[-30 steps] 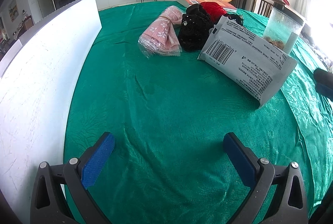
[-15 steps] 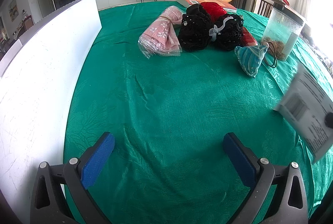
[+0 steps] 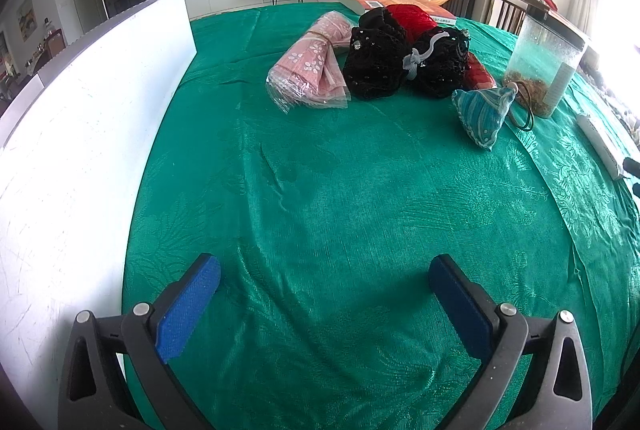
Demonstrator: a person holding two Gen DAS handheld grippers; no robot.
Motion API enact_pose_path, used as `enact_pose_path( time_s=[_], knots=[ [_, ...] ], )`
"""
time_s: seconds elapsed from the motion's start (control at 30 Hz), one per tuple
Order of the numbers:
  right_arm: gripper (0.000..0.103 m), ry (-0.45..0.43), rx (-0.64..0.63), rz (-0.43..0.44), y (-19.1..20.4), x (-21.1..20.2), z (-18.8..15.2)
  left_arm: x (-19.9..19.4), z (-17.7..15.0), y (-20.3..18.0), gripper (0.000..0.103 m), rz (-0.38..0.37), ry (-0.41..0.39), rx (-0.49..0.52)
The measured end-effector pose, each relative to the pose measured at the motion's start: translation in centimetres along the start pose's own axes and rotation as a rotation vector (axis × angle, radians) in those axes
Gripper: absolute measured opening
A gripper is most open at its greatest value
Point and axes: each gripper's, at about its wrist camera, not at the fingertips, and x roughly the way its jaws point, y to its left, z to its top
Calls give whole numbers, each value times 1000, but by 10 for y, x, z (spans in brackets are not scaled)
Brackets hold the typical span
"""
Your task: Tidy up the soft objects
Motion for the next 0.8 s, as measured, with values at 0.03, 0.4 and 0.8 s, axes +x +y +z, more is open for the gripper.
enact_pose_path(
  time_s=[0.03, 0.4, 0.8],
  knots=[
    [75, -7, -50, -39, 8, -8, -7, 0, 0, 0, 103, 0, 0, 0],
    [79, 32, -406, -201, 43, -11, -59, 0, 0, 0, 103, 0, -1, -1],
    [88, 78, -298, -116, 28, -2, -49, 0, 0, 0, 103, 0, -1, -1]
  ],
)
